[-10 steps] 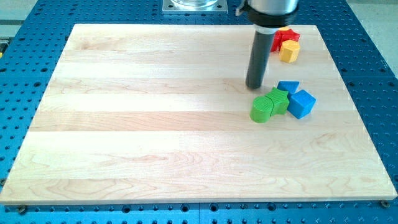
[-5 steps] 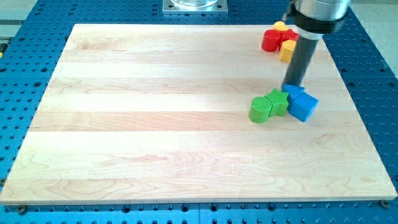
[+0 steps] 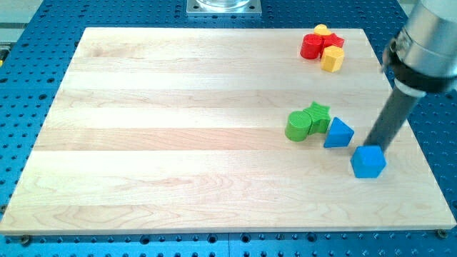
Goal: Move the green blocks and blue blocks at the bottom right corner of the board
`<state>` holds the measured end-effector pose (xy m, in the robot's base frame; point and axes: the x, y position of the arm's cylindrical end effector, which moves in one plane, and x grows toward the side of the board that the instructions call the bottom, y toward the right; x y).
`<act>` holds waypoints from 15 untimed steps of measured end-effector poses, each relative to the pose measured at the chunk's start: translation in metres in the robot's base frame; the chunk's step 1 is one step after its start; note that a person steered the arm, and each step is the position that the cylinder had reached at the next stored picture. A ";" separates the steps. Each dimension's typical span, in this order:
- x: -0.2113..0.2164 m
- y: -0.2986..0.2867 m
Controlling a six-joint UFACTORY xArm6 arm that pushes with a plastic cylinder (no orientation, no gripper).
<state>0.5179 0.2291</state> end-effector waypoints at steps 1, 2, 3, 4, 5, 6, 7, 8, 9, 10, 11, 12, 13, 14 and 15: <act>0.007 0.005; -0.073 0.006; -0.095 -0.060; -0.067 -0.118; -0.051 -0.103; -0.044 -0.138; -0.032 -0.190; 0.000 -0.203; -0.008 -0.158; -0.037 -0.159; -0.048 -0.150; -0.031 -0.118; 0.013 -0.091; 0.042 -0.080; 0.023 -0.093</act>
<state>0.5408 0.1359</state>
